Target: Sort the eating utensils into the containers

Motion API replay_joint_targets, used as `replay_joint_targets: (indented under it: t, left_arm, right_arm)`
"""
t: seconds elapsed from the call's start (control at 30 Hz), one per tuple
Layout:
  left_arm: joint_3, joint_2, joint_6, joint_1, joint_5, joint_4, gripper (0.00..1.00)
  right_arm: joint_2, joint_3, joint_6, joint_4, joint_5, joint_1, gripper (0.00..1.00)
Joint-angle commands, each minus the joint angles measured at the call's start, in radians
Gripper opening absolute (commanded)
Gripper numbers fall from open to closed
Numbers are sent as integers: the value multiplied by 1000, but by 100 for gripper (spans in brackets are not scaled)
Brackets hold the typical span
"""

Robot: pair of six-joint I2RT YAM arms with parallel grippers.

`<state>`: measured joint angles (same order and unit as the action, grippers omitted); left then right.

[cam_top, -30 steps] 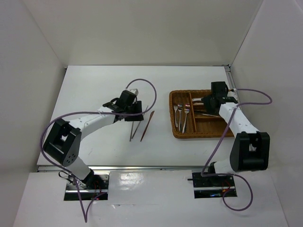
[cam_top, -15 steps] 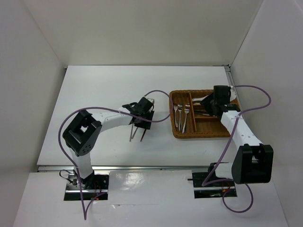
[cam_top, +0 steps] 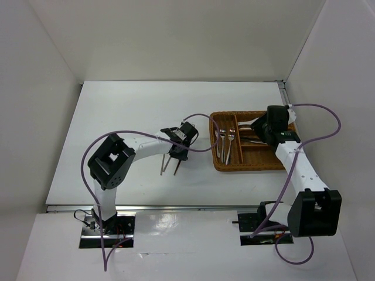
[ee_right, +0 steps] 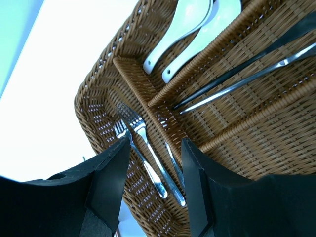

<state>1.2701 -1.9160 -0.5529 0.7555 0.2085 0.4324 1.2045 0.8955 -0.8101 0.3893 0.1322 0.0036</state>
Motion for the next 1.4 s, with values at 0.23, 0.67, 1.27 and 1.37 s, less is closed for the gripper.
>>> replay_joint_targets:
  t: [0.23, 0.67, 1.27, 1.37]
  left_arm:
    - [64, -121, -58, 15, 60, 147, 23]
    - [89, 216, -189, -71, 60, 65, 19]
    - [31, 382, -381, -143, -86, -126, 20]
    - [9, 393, -381, -143, -98, -155, 20]
  right_arm:
    - [-198, -79, 77, -78, 11, -5, 55]
    - [-218, -205, 342, -372, -581, 42, 67]
    - [228, 54, 437, -566, -595, 477, 74]
    - [269, 83, 437, -566, -609, 495, 74]
